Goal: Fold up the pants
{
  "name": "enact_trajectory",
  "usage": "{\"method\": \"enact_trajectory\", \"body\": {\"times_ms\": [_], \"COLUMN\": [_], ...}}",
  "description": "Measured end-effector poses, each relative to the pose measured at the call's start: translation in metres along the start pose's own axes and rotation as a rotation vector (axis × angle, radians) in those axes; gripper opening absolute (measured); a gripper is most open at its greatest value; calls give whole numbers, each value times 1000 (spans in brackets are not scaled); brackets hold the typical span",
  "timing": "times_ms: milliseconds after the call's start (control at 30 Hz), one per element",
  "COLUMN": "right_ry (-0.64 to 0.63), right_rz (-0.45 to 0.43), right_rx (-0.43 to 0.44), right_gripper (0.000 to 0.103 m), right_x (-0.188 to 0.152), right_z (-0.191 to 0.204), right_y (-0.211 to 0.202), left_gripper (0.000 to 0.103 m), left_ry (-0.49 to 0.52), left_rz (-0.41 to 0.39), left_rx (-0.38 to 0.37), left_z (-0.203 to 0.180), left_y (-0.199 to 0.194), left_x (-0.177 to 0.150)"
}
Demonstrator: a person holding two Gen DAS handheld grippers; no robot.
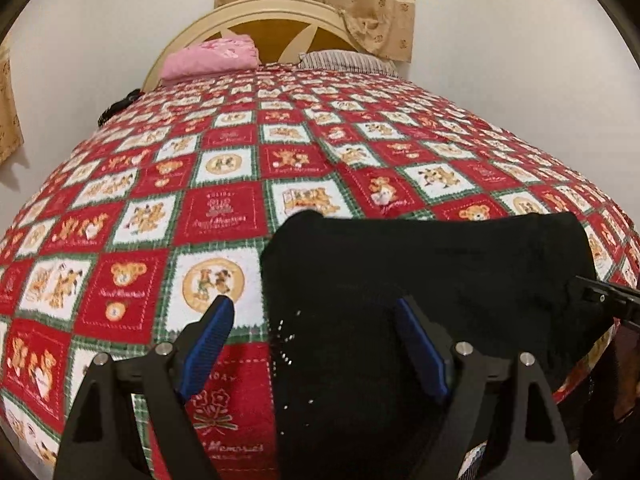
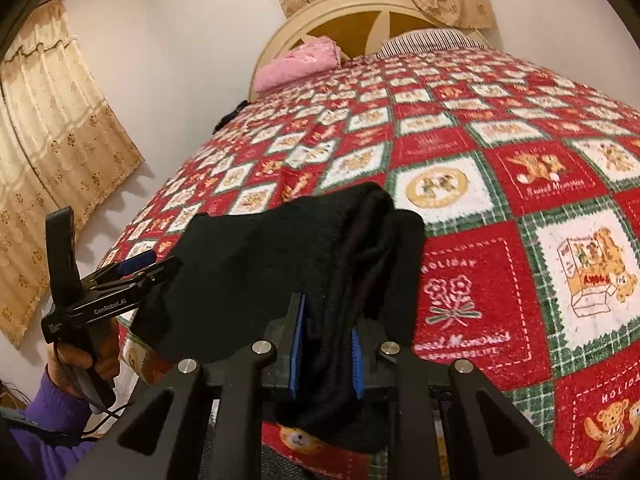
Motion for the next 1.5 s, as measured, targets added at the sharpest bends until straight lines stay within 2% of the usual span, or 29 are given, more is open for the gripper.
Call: {"method": "enact_trajectory", "body": {"times_ms": [100, 200, 267, 333, 367, 400, 500, 533, 567, 633, 667, 733, 833, 900, 1067, 1167, 1233, 1300, 1400, 1500], "right_ry": [64, 129, 139, 120, 107, 71, -95, -142, -164, -193, -209, -242, -311, -296, -216, -207, -232, -280, -336, -369], "right_rz": [-1, -37, -56, -53, -56, -70, -123, -158, -176, -165, -127, -59, 37, 86, 81, 101, 124, 108, 71, 57], "right_rx": [63, 143, 184, 173, 150, 75, -232, -257, -228, -114, -57, -18, -71, -102, -21, -35, -75, -112, -50, 4], "right_gripper": [21, 21, 21, 21, 22, 25, 26, 26, 26, 26, 26, 26, 26, 25, 23, 22, 22, 22, 22, 22], "right_x": [-4, -6, -7, -8, -7, -6, 2, 6, 8, 8, 4, -7, -27, -41, -47, -46, -48, -41, -23, -1], "right_z": [-10, -21, -21, -18, -17, -15, -11, 0, 10, 38, 53, 69, 75, 64, 45, 43, 49, 60, 89, 112], "right_y": [-3, -3, -8, -16, -21, -29, -59, -68, -71, -62, -49, -27, 4, 11, -3, -7, -10, -14, -9, 20], "left_gripper": [92, 99, 99, 99, 99, 99, 100, 100, 100, 100, 100, 100, 100, 100, 100, 100, 100, 100, 101, 101], "left_ry": [-20, -42, -72, -88, -84, -74, -38, -27, -17, -9, -10, -16, -6, 7, -2, -15, -19, -21, -32, -54], "left_rz": [20, 45, 72, 95, 100, 99, 64, 56, 50, 37, 33, 39, 54, 57, 68, 79, 82, 82, 86, 100], "left_rx": [-11, 1, -31, -56, -59, -56, -37, -28, -17, -1, 8, 33, 77, 97, 103, 96, 96, 100, 96, 82], "left_z": [1, 3, 4, 8, 11, 14, 23, 25, 27, 29, 28, 26, 22, 20, 18, 18, 18, 18, 18, 19], "left_y": [5, 16, 18, 14, 11, 5, -11, -14, -15, -16, -15, -10, -5, -5, -3, -4, -4, -4, -4, -5], "left_x": [-8, -19, -24, -26, -27, -29, -35, -36, -37, -35, -33, -30, -30, -32, -38, -39, -41, -42, -44, -47]}}
Point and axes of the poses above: each gripper's, at about its wrist camera, not at the fingertips, and y roughly the way its jaws point, z to its left, x to its top, the point moved 8 cm from there along y, roughly the way its jaws point, and after that the axes turned 15 degrees about x, right-handed, at the moved point
